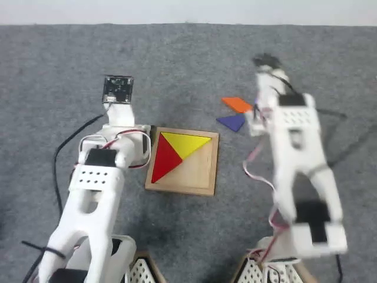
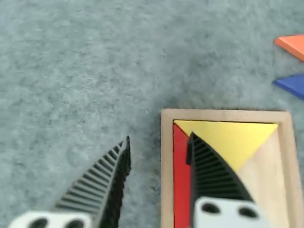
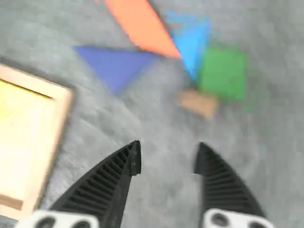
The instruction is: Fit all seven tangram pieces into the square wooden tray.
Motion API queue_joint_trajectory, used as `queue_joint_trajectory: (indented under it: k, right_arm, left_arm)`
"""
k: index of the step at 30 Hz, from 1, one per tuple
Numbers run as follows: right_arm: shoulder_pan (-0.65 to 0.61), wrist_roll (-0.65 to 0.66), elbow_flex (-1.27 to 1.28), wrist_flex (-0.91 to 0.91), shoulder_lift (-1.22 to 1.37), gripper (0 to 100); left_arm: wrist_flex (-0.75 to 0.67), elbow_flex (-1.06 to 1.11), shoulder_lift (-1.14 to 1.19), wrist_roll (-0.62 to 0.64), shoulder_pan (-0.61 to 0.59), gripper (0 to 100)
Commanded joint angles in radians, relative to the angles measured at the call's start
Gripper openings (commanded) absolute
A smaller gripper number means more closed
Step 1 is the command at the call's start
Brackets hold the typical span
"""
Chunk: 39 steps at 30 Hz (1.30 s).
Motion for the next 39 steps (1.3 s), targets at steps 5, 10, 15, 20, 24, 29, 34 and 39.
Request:
queue_joint_trajectory:
  k: [5, 10, 15, 20, 24, 29, 34, 39]
  right_arm:
    - [-0.124, 0.17, -0.542, 0.077, 0.453, 26.9]
    - [-0.107, 0.166, -0.773, 0.077, 0.679, 26.3]
    - [-0.062, 0.172, -0.967, 0.108, 0.848, 26.3]
    - [-0.021, 0.172, -1.137, 0.203, 0.986, 26.2]
    - [0.015, 0.172, -1.287, 0.297, 1.067, 19.0]
    - [0.035, 0.172, -1.445, 0.384, 1.142, 2.4]
    - [0.056, 0.158, -1.579, 0.46, 1.168, 0.8]
    - [0.073, 0.106, -1.8, 0.578, 1.13, 0.9]
  left_arm:
    - [-0.034, 0.012, -0.038, 0.008, -0.005, 19]
    - [-0.034, 0.012, -0.038, -0.012, 0.002, 19]
    - [-0.034, 0.012, -0.038, -0.026, 0.002, 19]
    - [-0.034, 0.012, -0.038, -0.026, 0.002, 19]
    - [-0.034, 0.012, -0.038, -0.026, 0.002, 19]
    - [-0.034, 0.012, -0.038, -0.026, 0.002, 19]
    - [-0.034, 0.013, -0.038, -0.026, 0.002, 19]
    - [-0.034, 0.016, -0.038, -0.023, 0.002, 19]
